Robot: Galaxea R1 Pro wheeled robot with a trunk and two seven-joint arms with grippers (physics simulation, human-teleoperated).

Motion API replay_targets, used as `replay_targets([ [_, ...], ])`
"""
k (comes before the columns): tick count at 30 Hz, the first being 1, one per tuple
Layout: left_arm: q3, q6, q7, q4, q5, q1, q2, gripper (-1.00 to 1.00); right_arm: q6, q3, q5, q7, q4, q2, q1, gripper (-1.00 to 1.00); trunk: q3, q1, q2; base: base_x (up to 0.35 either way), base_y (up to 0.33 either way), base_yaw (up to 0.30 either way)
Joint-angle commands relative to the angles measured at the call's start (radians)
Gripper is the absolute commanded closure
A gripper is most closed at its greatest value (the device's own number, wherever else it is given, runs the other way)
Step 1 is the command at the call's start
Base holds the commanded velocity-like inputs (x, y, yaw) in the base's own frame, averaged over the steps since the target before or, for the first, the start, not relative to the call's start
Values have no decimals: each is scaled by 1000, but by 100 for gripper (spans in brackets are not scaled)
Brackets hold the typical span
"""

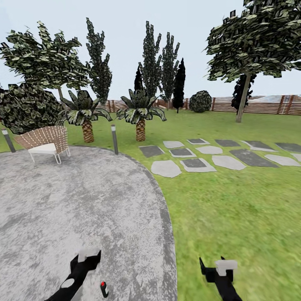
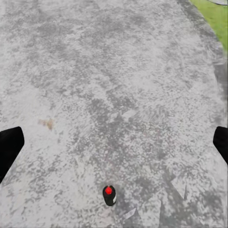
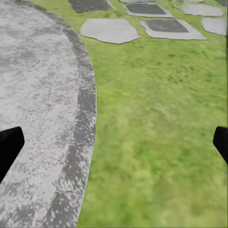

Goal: In the garden, pick up the pesticide atomizer on the floor and spray pesticide onto both trees until each tree trunk is fully covered.

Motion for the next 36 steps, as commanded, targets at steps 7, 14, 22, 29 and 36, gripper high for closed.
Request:
replay_targets([
  [7,-4,104,63,-2,1,-87,4,-100,176,2,0,-2,-17,10,-199,-100,-1,0,-1,0,0,0],
  [14,-6,99,63,-1,-18,-81,10,-100,206,3,0,6,-16,6,-228,-100,-1,0,-1,29,-14,0],
  [22,-5,98,54,-11,-17,-80,8,-100,206,3,-1,5,-1,6,-228,-100,-1,0,-1,245,-171,60],
  [29,1,97,53,-13,-13,-80,12,-100,205,3,0,3,0,6,-228,-100,-1,0,-1,230,-127,213],
  [36,-6,97,52,-12,-17,-80,12,-100,206,3,-1,5,0,4,-228,-100,-5,4,-8,20,-8,24],
])
